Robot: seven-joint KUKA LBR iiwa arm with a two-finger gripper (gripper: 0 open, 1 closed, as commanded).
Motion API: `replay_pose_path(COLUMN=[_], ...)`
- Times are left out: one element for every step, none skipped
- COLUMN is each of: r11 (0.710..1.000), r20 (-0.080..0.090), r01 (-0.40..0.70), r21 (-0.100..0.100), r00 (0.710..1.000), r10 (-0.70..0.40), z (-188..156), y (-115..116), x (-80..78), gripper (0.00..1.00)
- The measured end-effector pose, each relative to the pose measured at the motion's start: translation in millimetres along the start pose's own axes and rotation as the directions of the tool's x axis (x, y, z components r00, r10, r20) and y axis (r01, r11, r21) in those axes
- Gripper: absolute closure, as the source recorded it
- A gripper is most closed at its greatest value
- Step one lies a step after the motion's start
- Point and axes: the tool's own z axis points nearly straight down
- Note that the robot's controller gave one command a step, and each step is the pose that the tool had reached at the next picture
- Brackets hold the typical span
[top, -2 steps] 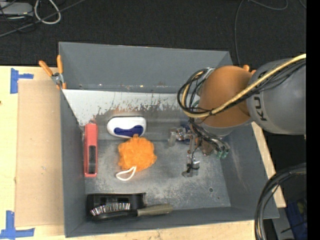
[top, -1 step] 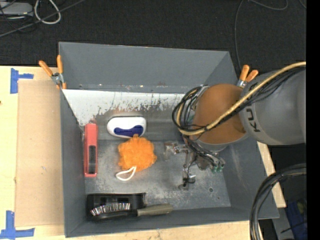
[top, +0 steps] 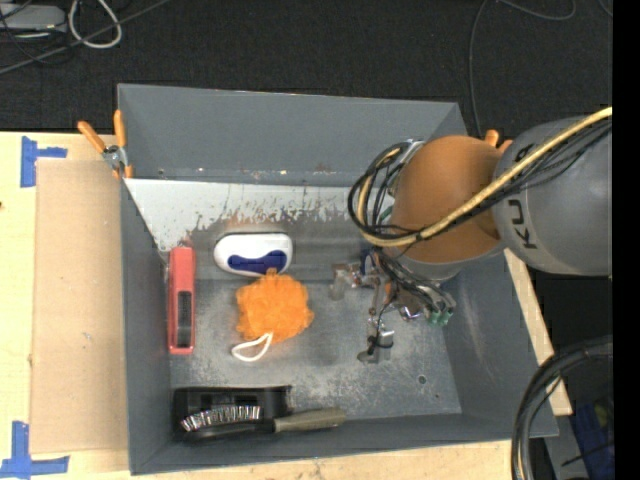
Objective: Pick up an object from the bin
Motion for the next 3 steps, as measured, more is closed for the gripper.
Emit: replay_pose_path(r11=[1.0, 1.0, 0.979], r20=[0.003, 0.009, 0.006], r01=[0.027, 0.009, 0.205], r21=[0.001, 0.002, 0.001], r00=[1.0, 1.0, 0.979], r10=[-0.027, -0.009, -0.205], z=[25.2, 58.3, 65.7], y=[10.0, 49.4, 48.4], x=[-31.9, -28.7, -23.4], gripper=[0.0, 0.0, 0.0])
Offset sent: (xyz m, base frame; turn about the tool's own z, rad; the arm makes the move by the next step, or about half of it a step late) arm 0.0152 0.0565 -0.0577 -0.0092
